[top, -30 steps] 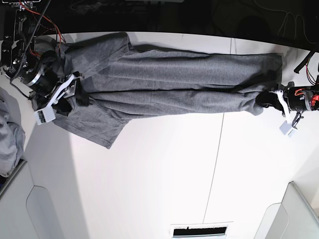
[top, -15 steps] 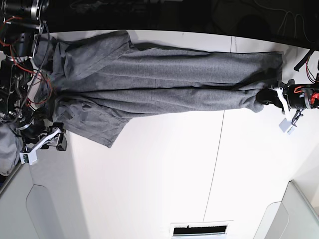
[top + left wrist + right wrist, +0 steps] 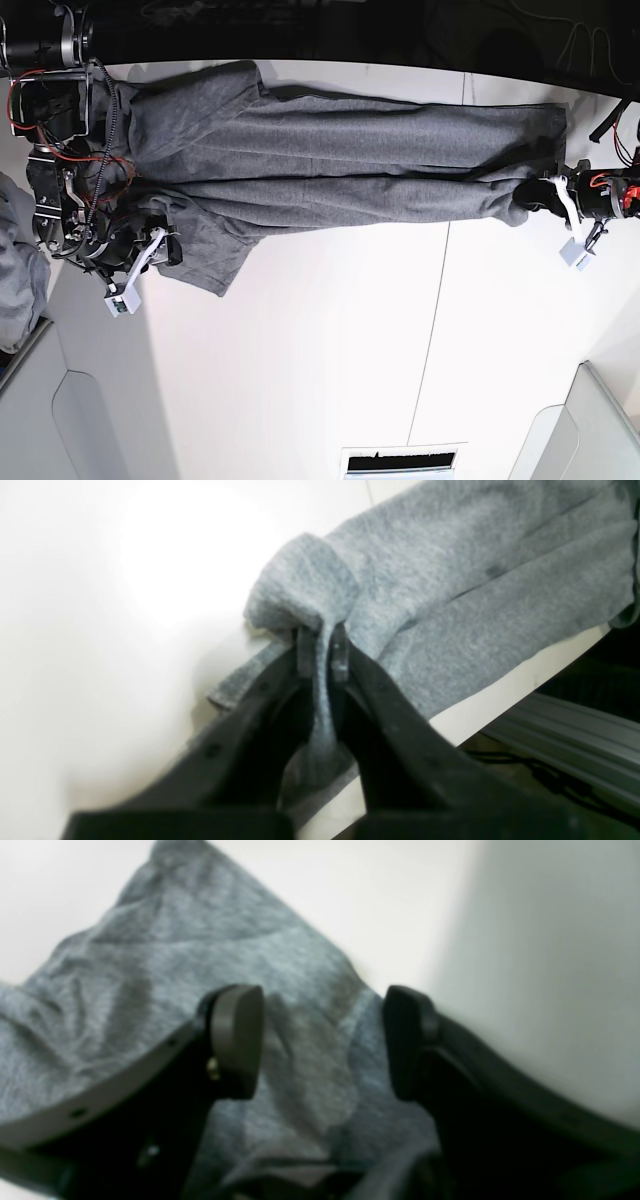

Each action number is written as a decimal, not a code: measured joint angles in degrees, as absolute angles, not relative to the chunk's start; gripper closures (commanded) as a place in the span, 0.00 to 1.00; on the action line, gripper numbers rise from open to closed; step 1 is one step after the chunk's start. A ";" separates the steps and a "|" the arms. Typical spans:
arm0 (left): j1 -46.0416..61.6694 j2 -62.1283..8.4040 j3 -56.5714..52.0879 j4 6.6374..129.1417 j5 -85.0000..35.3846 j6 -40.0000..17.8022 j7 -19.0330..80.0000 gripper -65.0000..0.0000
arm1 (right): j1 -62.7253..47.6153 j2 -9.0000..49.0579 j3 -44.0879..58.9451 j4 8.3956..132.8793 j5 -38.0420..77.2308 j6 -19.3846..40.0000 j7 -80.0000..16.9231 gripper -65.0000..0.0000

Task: Layout the t-shirt on the table in an organized manner, then fold the t-shirt properly
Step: 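Hold the edge end with the left gripper and drag the right gripper along the edge, then lift the grasped edge with both grippers and fold it over the shirt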

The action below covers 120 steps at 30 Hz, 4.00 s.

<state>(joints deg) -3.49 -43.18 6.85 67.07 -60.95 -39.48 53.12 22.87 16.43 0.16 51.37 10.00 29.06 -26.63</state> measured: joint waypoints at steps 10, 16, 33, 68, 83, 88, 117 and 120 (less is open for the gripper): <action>-3.49 -43.18 6.85 67.07 -61.01 -39.51 53.10 1.00 | 23.03 16.49 -4.91 51.42 10.66 27.88 -25.76 1.00; -3.49 -43.18 6.85 67.07 -60.97 -39.48 53.10 1.00 | 22.44 16.49 -4.97 54.76 11.92 28.53 -27.55 1.00; -3.46 -43.18 6.85 67.07 -60.64 -39.51 53.39 1.00 | 16.49 16.49 -4.97 86.72 25.41 29.58 -41.41 1.00; -3.49 -43.18 6.85 67.07 -60.69 -39.51 54.39 1.00 | -18.17 16.51 -3.88 111.04 26.33 29.80 -44.07 1.00; -3.49 -43.18 6.85 67.07 -60.69 -39.48 53.95 1.00 | -18.90 16.51 -3.60 111.04 19.44 29.58 -41.10 0.55; -3.49 -43.20 6.85 67.07 -60.95 -39.48 53.91 1.00 | -15.42 16.49 -0.71 111.04 19.25 24.80 -37.85 0.57; 4.12 -43.11 -14.44 67.07 -69.25 -39.48 57.25 0.55 | -7.66 18.28 0.51 88.40 11.09 21.32 -33.12 1.00; 6.83 -42.28 -15.49 67.02 -68.86 -39.48 55.18 0.55 | -7.88 18.26 0.51 93.56 14.35 21.19 -33.17 1.00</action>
